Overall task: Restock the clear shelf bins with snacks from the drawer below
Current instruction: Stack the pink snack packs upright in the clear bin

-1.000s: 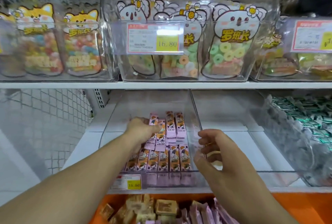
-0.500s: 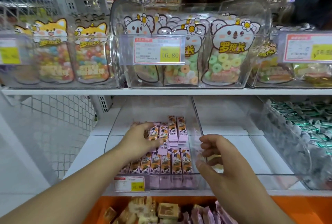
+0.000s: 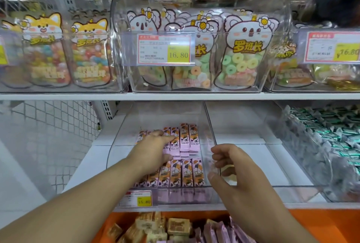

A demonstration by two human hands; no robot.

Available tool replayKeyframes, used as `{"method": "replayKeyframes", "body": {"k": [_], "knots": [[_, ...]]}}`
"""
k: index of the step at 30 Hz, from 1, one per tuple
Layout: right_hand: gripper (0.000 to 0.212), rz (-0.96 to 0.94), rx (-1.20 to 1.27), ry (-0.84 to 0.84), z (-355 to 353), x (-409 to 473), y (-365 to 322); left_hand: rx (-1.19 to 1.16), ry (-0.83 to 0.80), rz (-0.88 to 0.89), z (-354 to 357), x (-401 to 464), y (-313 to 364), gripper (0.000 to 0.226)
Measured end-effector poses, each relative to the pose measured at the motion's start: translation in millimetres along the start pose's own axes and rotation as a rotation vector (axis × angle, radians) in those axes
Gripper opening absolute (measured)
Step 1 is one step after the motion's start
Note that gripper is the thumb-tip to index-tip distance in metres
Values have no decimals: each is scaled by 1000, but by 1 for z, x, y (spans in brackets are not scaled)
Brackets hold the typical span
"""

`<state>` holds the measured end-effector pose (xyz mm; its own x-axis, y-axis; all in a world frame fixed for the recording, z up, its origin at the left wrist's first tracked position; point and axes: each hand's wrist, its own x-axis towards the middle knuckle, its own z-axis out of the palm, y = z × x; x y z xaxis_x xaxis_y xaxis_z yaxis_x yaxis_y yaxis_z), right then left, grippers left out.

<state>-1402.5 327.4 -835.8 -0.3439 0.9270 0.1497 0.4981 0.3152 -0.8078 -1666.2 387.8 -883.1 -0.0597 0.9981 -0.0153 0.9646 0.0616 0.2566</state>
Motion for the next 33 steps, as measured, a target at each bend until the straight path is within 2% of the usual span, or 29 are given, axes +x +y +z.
{"method": "replayKeyframes", "body": {"k": [9, 14, 21, 26, 28, 33], "knots": [[39, -4, -6, 2, 0, 1, 3, 24, 22, -52, 4, 9, 5, 73], [36, -11, 22, -8, -2, -1, 2, -97, 70, -18, -1, -5, 5, 68], [30, -70, -19, -5, -12, -16, 4, -272, 277, 97, -12, -86, 52, 50], [19, -31, 26, -65, -24, -46, 19, -444, 340, 171, 15, -160, 86, 35], [18, 14, 3, -126, -24, -63, 31, -451, 260, 142, 43, -182, 91, 35], [11, 169, -227, -207, -8, -92, 86, -396, -98, -20, 126, -212, 85, 47]]}}
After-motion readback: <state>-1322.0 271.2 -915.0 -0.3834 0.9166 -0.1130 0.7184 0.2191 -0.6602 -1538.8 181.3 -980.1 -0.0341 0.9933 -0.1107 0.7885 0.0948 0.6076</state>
